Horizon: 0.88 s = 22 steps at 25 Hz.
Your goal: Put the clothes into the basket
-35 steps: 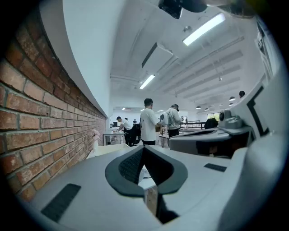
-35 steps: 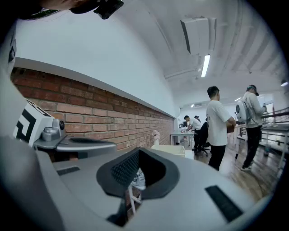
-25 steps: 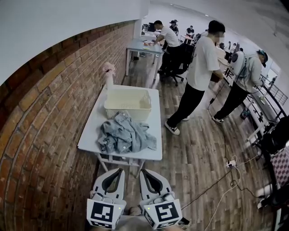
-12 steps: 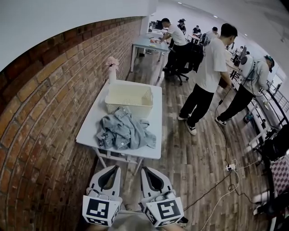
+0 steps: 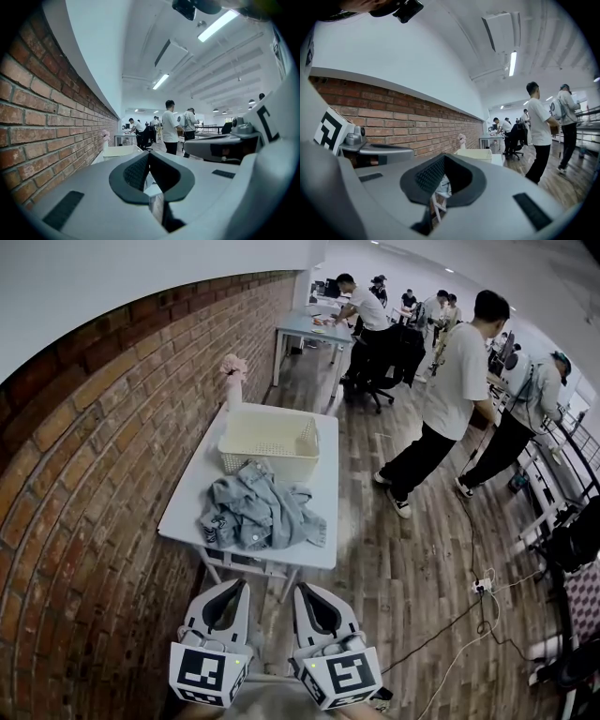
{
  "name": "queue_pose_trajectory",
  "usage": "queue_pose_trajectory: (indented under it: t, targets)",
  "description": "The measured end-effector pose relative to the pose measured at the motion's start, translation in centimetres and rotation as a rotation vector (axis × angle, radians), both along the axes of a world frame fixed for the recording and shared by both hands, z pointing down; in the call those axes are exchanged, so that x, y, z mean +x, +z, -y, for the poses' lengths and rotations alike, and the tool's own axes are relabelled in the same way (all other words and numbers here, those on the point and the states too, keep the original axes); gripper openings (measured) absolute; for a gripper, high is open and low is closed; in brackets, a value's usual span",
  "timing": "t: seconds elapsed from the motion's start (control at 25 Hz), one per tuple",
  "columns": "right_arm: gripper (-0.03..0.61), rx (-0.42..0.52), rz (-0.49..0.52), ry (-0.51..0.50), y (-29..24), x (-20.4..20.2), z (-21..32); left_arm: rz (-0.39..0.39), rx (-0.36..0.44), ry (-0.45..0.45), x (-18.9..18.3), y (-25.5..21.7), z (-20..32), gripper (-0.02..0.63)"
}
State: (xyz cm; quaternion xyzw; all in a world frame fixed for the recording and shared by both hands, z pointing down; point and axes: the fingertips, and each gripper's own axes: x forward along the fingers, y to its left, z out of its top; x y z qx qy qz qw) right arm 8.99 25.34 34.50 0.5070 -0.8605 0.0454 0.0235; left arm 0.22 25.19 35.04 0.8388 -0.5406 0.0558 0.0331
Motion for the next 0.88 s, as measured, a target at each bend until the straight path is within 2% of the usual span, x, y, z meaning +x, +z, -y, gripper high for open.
queue_pose_trajectory:
  t: [0.28,0.88]
  targets:
    - [0.003,0.007,-0.015,0.013,0.0,-0.4,2.2,-0.012,0.0,0.0,-0.9,0.4,2.2,0.008]
    - [0.003,-0.046,-0.032,0.032,2.0,-1.8,7.7,-0.014,-0.051,0.019,-2.2,2.0,8.1,0.008]
